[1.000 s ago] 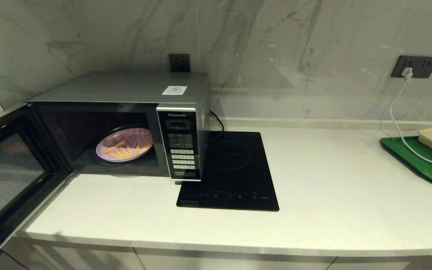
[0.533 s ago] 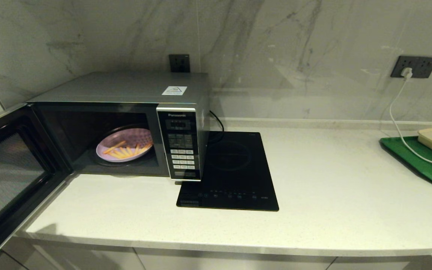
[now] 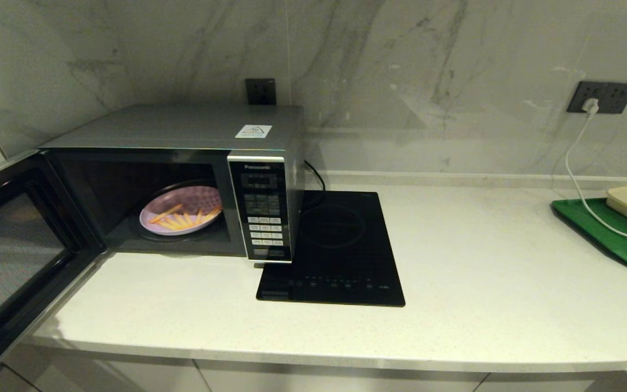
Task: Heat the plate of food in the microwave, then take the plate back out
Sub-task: Close the microwave oven
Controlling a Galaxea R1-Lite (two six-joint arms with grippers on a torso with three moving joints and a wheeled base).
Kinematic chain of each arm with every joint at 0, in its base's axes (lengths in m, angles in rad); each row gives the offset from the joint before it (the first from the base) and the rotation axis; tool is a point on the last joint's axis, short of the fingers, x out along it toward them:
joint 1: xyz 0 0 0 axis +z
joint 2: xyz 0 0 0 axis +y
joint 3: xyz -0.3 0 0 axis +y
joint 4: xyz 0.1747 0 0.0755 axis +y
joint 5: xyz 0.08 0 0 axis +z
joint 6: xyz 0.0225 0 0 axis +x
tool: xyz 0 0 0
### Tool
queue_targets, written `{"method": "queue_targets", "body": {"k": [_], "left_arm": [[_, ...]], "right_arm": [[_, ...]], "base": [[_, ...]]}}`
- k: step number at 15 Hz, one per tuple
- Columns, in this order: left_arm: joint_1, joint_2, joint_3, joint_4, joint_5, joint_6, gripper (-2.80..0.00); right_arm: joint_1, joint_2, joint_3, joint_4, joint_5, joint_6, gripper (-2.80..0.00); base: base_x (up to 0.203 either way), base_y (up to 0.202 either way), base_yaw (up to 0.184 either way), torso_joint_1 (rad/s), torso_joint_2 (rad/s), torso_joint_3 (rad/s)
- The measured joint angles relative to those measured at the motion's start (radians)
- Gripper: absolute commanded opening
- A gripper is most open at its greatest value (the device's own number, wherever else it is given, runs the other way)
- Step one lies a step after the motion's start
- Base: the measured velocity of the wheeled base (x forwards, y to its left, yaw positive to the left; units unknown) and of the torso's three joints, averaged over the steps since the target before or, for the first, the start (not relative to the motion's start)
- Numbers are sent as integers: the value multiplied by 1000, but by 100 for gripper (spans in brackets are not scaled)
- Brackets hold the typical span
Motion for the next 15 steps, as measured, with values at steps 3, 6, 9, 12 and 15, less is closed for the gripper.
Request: {"method": "queue_targets", "body": {"k": [3, 6, 9, 12, 15], "left_arm": [[-30, 61, -10, -19, -19, -2, -280], [-127, 48, -14, 0, -47, -16, -280], [-248, 6, -14, 67, -52, -61, -280], [-362, -31, -30, 138, -52, -139, -280], [-493, -54, -108, 267, -70, -305, -280]], "right_arm": [[0, 0, 0, 0, 0, 0, -280], [0, 0, 0, 0, 0, 0, -280], [0, 0, 0, 0, 0, 0, -280], [0, 0, 0, 0, 1, 0, -280], [0, 0, 0, 0, 0, 0, -280]], "base": [[0, 0, 0, 0, 0, 0], [0, 0, 0, 0, 0, 0], [0, 0, 0, 0, 0, 0], [0, 0, 0, 0, 0, 0], [0, 0, 0, 0, 0, 0]]}}
